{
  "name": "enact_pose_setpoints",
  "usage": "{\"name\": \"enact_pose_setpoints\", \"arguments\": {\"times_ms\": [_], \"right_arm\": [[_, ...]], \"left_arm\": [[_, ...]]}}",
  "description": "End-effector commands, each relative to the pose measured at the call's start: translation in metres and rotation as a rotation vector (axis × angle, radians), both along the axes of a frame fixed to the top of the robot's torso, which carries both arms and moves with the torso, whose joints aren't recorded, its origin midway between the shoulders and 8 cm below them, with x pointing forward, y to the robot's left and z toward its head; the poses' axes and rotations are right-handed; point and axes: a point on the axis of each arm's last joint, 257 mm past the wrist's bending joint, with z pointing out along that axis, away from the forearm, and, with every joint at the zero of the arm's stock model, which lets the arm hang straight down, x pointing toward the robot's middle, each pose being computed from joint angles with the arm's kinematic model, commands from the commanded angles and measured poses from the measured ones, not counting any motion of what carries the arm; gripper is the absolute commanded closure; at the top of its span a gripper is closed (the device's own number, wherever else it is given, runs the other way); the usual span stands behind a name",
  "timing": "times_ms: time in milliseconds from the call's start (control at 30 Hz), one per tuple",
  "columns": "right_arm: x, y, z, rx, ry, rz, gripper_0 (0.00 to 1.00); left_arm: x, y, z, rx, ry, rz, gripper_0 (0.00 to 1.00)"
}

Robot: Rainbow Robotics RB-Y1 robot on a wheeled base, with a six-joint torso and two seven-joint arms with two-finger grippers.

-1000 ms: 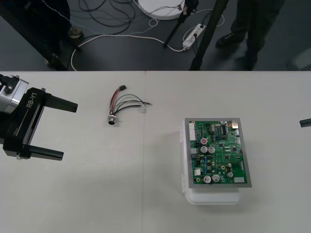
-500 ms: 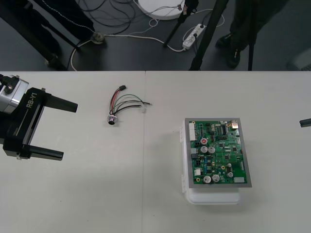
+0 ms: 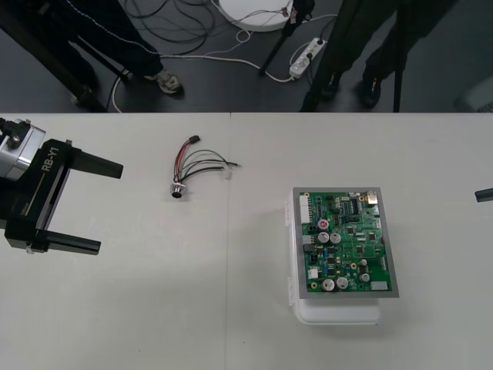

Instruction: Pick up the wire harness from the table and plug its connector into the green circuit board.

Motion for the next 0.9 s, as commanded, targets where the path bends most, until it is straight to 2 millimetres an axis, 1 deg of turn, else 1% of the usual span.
{"name": "enact_pose_setpoints", "arguments": {"times_ms": [33, 900], "right_arm": [[-0.0078, 0.0031, -0.0049, 0.022, 0.047, -0.007, 0.00], [-0.0078, 0.0031, -0.0049, 0.022, 0.047, -0.007, 0.00]], "left_arm": [[0.0055, -0.0025, 0.0107, -0.010, -0.080, -0.002, 0.00], [0.0055, -0.0025, 0.0107, -0.010, -0.080, -0.002, 0.00]]}}
